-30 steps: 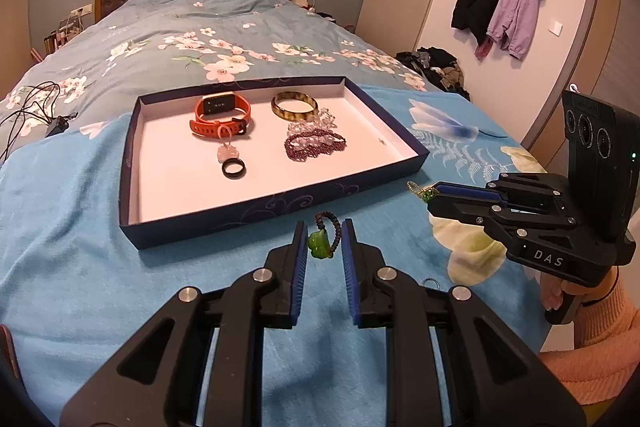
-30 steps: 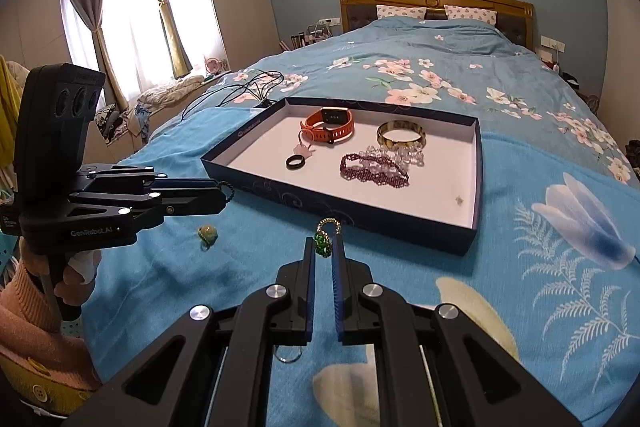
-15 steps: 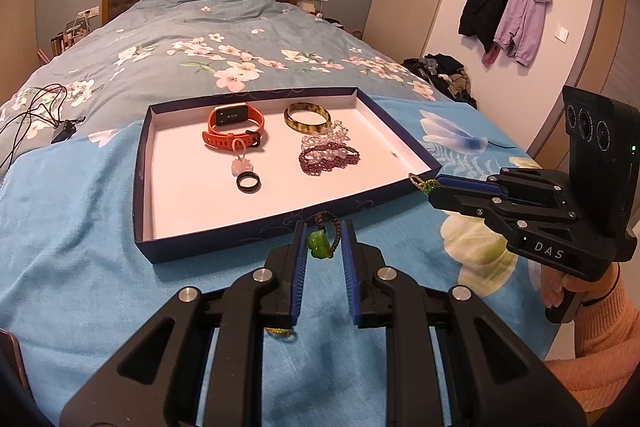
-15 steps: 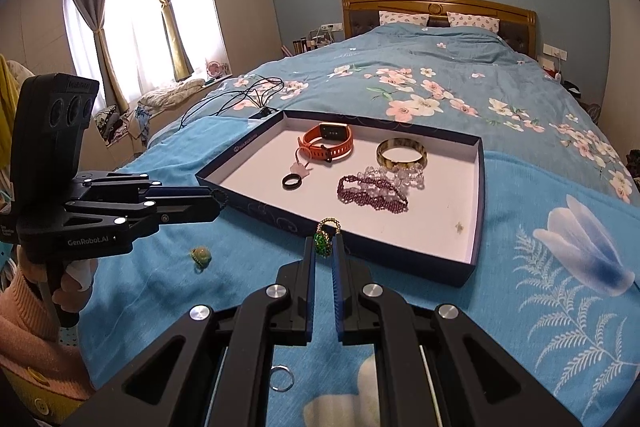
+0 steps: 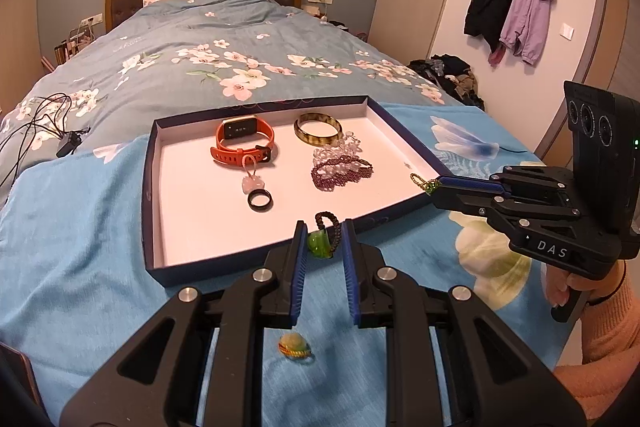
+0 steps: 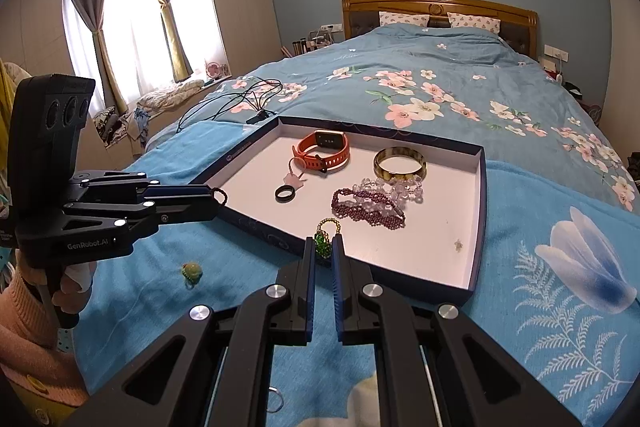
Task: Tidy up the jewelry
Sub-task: 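Carry both green rings with both tools over the box tray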
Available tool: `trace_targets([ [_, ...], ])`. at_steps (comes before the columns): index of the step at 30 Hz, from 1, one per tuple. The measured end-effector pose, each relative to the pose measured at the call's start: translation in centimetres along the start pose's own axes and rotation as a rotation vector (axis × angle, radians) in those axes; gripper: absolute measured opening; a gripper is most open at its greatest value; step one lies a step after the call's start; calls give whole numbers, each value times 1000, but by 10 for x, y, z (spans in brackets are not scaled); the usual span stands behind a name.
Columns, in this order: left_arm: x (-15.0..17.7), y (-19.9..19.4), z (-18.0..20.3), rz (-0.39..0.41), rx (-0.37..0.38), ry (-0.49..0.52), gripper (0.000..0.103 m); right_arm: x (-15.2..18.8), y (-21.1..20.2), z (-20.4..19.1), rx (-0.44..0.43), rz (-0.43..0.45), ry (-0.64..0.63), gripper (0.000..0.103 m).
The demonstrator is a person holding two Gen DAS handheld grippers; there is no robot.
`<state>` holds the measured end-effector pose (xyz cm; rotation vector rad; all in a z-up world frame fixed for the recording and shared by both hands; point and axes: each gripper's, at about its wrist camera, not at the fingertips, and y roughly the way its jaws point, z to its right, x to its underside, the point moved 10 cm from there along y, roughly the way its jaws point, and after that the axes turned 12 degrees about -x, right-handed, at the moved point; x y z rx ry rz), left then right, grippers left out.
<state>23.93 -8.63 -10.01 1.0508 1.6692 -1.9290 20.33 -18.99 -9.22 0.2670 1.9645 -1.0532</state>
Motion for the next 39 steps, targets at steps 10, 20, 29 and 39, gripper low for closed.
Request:
trace_targets([
  [10, -9, 17, -7, -13, -21, 3, 18, -14, 10, 9, 15, 1, 0, 6],
  [20, -13, 27, -14, -22, -36, -15, 18, -19, 18, 10, 17, -7, -13, 6],
  [29, -17, 34, -23, -27, -50, -30, 18, -22, 23, 11, 15, -13, -16, 6],
  [39, -19, 45, -27, -43, -63, -35, 18, -23, 29, 13, 23, -23, -16, 6],
])
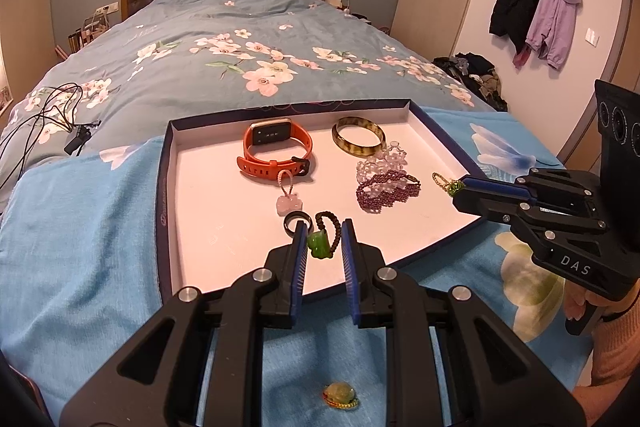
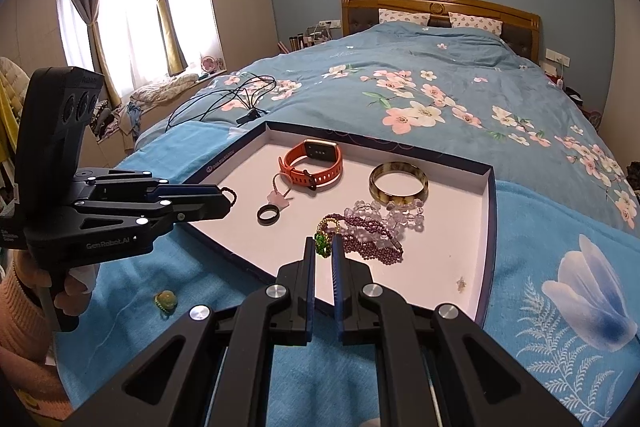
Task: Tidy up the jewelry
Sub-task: 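Carry both green rings with both tools over the box tray, then open both tools to drop the green rings into the tray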
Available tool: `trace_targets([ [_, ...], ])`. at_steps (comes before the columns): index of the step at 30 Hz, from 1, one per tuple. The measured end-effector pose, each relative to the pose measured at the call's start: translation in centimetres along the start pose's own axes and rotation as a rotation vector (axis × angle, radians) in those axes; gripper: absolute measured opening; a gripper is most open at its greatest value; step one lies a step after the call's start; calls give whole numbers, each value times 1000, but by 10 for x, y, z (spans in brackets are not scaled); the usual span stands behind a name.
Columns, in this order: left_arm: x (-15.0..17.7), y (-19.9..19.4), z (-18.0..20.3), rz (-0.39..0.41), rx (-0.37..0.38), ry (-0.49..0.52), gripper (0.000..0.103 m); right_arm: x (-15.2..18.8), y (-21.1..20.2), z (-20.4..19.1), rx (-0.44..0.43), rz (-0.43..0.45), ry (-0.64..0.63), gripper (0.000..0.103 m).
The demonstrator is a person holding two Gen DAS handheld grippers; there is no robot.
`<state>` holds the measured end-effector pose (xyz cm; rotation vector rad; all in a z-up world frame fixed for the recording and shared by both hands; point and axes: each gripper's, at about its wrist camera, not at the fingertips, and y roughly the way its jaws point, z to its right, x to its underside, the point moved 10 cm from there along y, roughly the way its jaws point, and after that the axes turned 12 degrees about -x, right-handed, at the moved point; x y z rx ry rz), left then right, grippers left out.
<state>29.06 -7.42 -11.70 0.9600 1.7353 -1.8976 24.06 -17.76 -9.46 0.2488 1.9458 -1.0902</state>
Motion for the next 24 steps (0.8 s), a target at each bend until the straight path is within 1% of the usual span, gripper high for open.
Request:
trace_targets([
  [17, 4, 27, -3, -57, -25, -8, 18, 7, 26, 27, 42, -62, 40, 6],
  [24, 4, 32, -4, -64, -30, -11, 18, 10, 32, 32, 48, -76, 48, 6],
])
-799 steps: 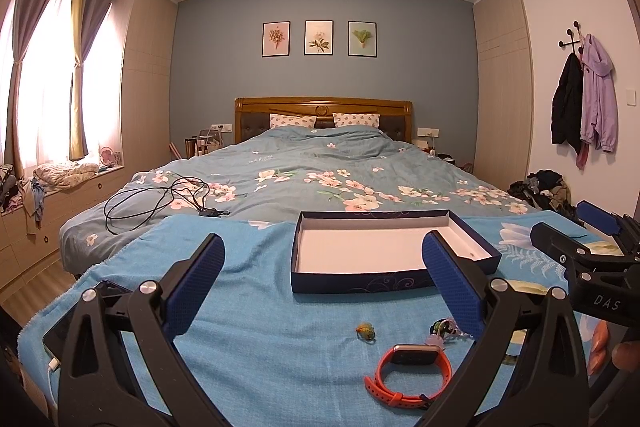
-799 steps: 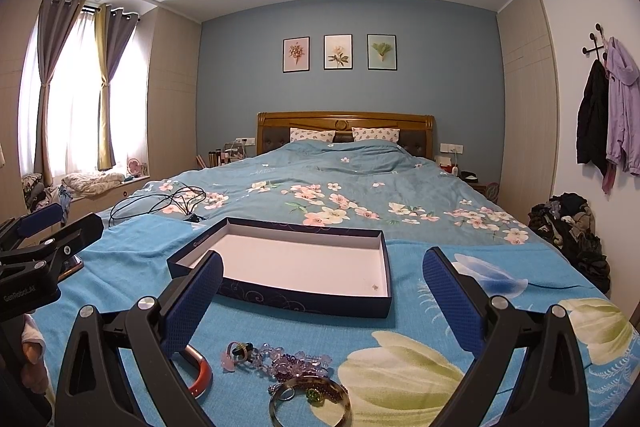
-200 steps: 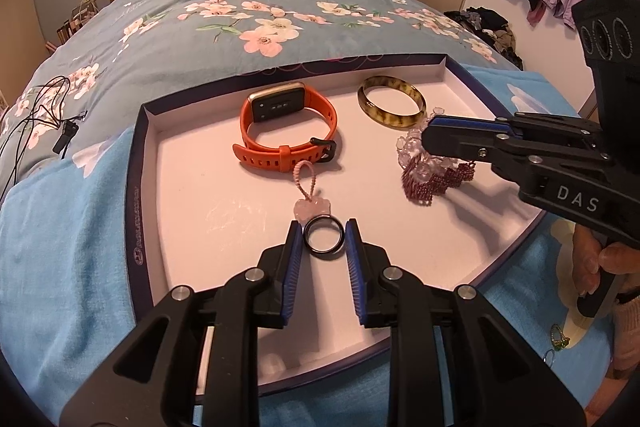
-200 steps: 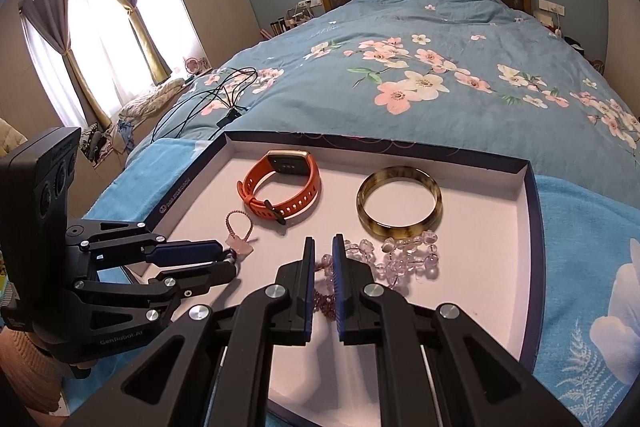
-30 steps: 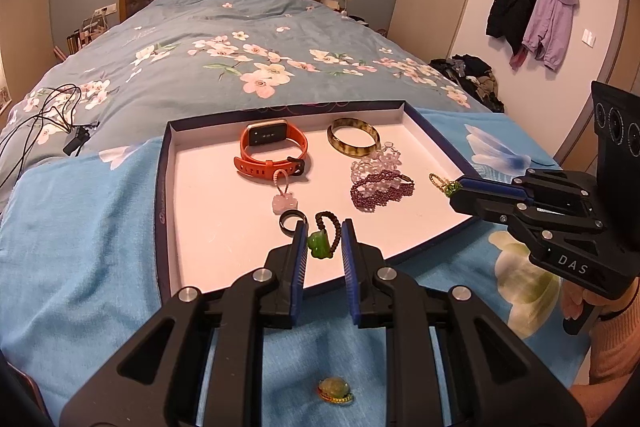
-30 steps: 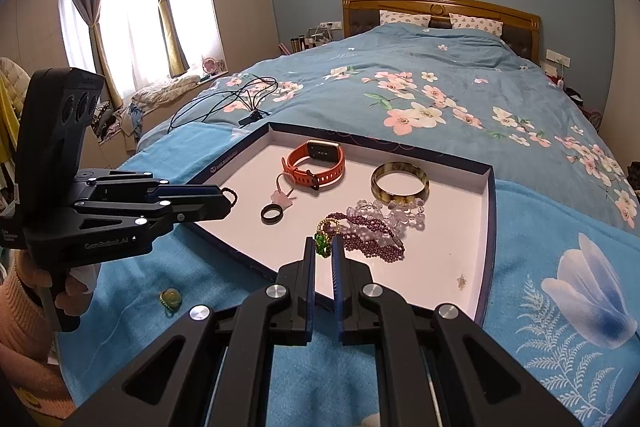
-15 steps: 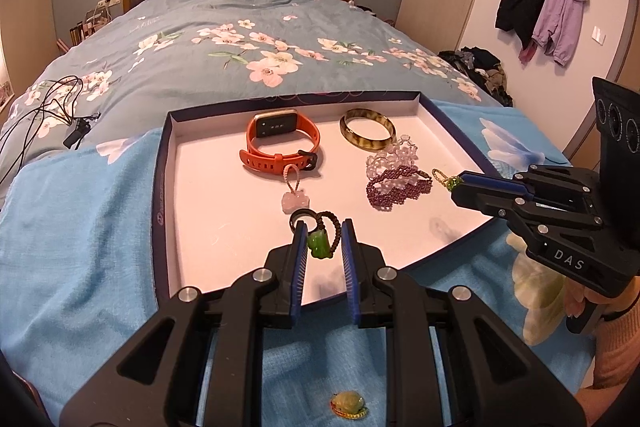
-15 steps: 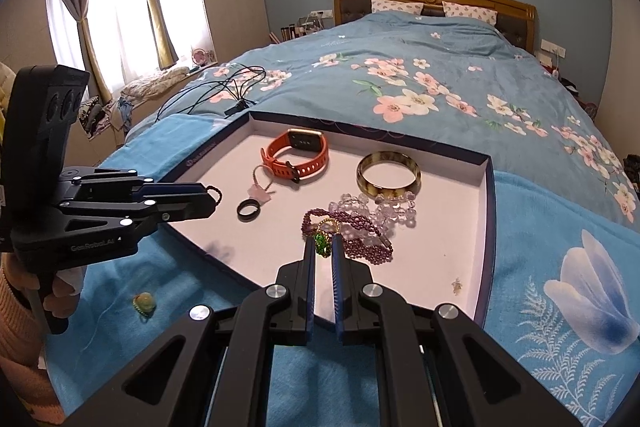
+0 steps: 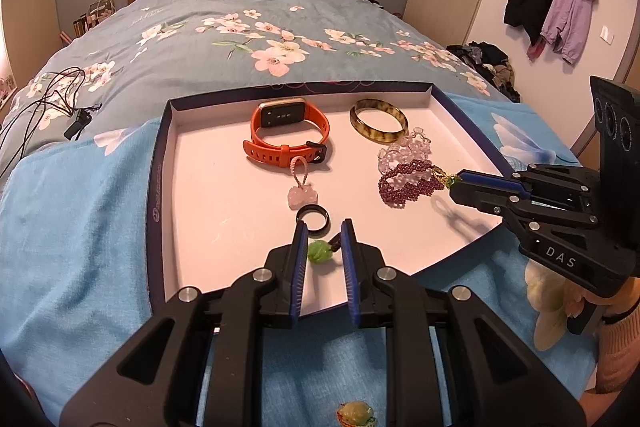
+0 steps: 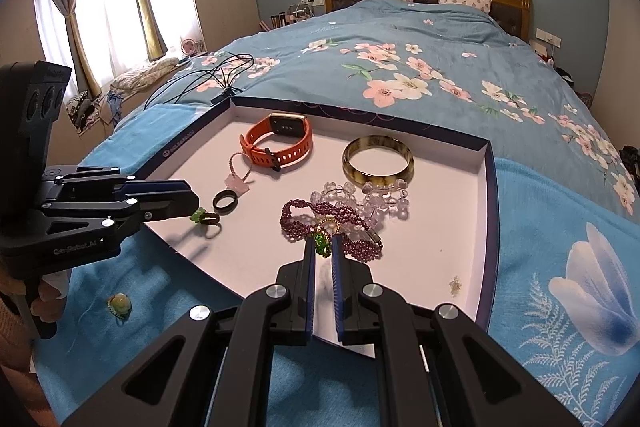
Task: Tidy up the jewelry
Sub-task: 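Open both tools to drop the green rings into the tray, then grasp the yellow-green bead ring with the left tool while the right tool grasps the silver ring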
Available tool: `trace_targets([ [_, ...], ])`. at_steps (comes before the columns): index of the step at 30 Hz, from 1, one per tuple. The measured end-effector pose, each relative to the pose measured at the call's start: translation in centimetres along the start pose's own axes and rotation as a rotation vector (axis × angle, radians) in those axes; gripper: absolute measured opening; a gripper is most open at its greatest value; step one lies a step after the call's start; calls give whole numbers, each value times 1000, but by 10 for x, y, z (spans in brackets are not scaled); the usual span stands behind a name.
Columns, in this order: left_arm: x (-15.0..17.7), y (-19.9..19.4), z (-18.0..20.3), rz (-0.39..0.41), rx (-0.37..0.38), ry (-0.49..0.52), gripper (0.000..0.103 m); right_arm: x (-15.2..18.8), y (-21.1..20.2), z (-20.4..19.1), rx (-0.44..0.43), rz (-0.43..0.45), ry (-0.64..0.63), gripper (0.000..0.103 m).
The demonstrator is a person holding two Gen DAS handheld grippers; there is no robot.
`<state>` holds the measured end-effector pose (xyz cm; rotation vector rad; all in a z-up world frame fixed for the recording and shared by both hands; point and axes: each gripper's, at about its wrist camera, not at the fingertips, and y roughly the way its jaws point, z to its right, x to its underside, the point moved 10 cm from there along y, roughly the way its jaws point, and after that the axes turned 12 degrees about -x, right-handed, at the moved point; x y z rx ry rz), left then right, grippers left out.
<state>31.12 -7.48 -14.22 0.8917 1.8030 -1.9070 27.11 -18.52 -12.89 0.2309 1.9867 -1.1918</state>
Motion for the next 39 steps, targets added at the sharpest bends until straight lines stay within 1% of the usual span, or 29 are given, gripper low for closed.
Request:
trace_targets([
  [12, 0, 10, -3, -19, -15, -3, 18, 0, 7, 5, 18, -16, 5, 6],
  [19, -1, 5, -2, -1, -17, -6, 18, 1, 9, 7, 28, -20, 12, 7],
  [24, -1, -2, -6, 13, -12, -17, 22, 1, 11, 9, 27, -24, 22, 9],
  [27, 0, -11, -9, 28, -6, -22, 24, 0, 8, 10, 29, -12, 30, 12],
  [29, 1, -18, -12, 41, -5, -23, 25, -1, 5, 12, 33, 0, 37, 22],
  [31, 4, -26, -15, 52, 2, -24, 25, -2, 1, 14, 33, 12, 45, 22],
  [37, 12, -54, -22, 97, 3, -20, 32, -4, -20, 10, 17, 58, 57, 22],
  [39, 19, -64, -23, 106, 15, -16, 33, -4, -28, 3, 8, 72, 46, 25],
])
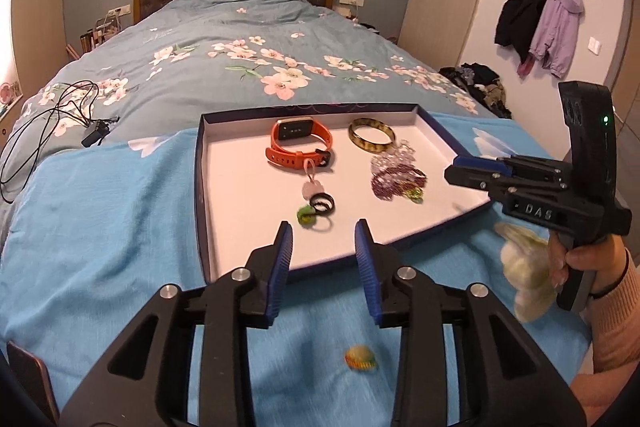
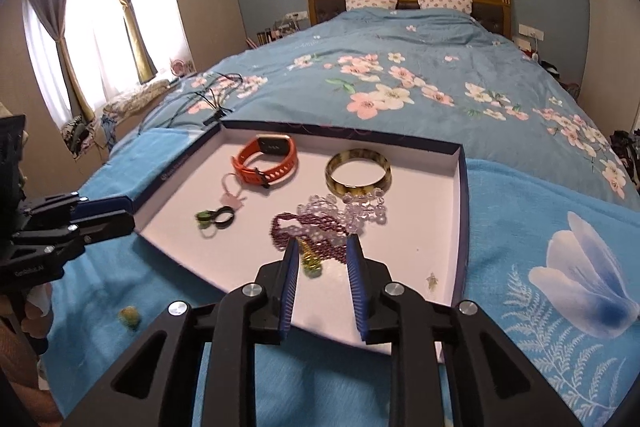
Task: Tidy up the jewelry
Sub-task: 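Grasp the yellow-green bead ring with the left tool while the right tool grasps the silver ring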
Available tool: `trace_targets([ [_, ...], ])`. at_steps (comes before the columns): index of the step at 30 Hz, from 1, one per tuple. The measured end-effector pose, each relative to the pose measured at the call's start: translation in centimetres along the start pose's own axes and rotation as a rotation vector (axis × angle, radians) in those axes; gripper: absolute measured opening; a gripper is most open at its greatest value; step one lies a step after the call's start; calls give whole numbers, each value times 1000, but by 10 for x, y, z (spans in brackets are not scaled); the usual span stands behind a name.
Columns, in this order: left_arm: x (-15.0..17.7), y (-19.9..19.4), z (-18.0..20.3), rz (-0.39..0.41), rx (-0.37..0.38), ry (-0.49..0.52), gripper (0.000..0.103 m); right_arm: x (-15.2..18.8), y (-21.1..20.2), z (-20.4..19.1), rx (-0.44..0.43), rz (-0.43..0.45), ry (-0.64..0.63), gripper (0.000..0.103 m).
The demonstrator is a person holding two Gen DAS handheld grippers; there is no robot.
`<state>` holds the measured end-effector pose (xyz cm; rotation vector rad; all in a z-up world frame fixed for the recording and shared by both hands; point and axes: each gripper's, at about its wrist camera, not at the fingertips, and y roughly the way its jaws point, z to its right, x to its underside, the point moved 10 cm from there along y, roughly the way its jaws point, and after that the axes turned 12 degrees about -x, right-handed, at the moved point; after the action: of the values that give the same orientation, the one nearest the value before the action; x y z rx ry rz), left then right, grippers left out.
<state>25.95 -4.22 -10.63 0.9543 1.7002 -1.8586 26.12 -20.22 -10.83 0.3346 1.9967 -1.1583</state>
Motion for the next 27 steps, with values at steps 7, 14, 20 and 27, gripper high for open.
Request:
trace_targets([
  [7, 28, -21, 7, -6, 33, 30, 39, 14, -33, -21, -44, 22, -25, 31],
  [14, 61, -26, 17, -46, 38, 72, 41, 48, -44, -30, -57, -14, -6, 31],
  [20, 77, -25, 26, -72, 41, 95, 43, 77, -48, -35, -76, -54, 24, 34],
  [27, 85, -23, 29, -99, 45, 86, 43, 99, -48, -44, -83, -88, 25, 35],
])
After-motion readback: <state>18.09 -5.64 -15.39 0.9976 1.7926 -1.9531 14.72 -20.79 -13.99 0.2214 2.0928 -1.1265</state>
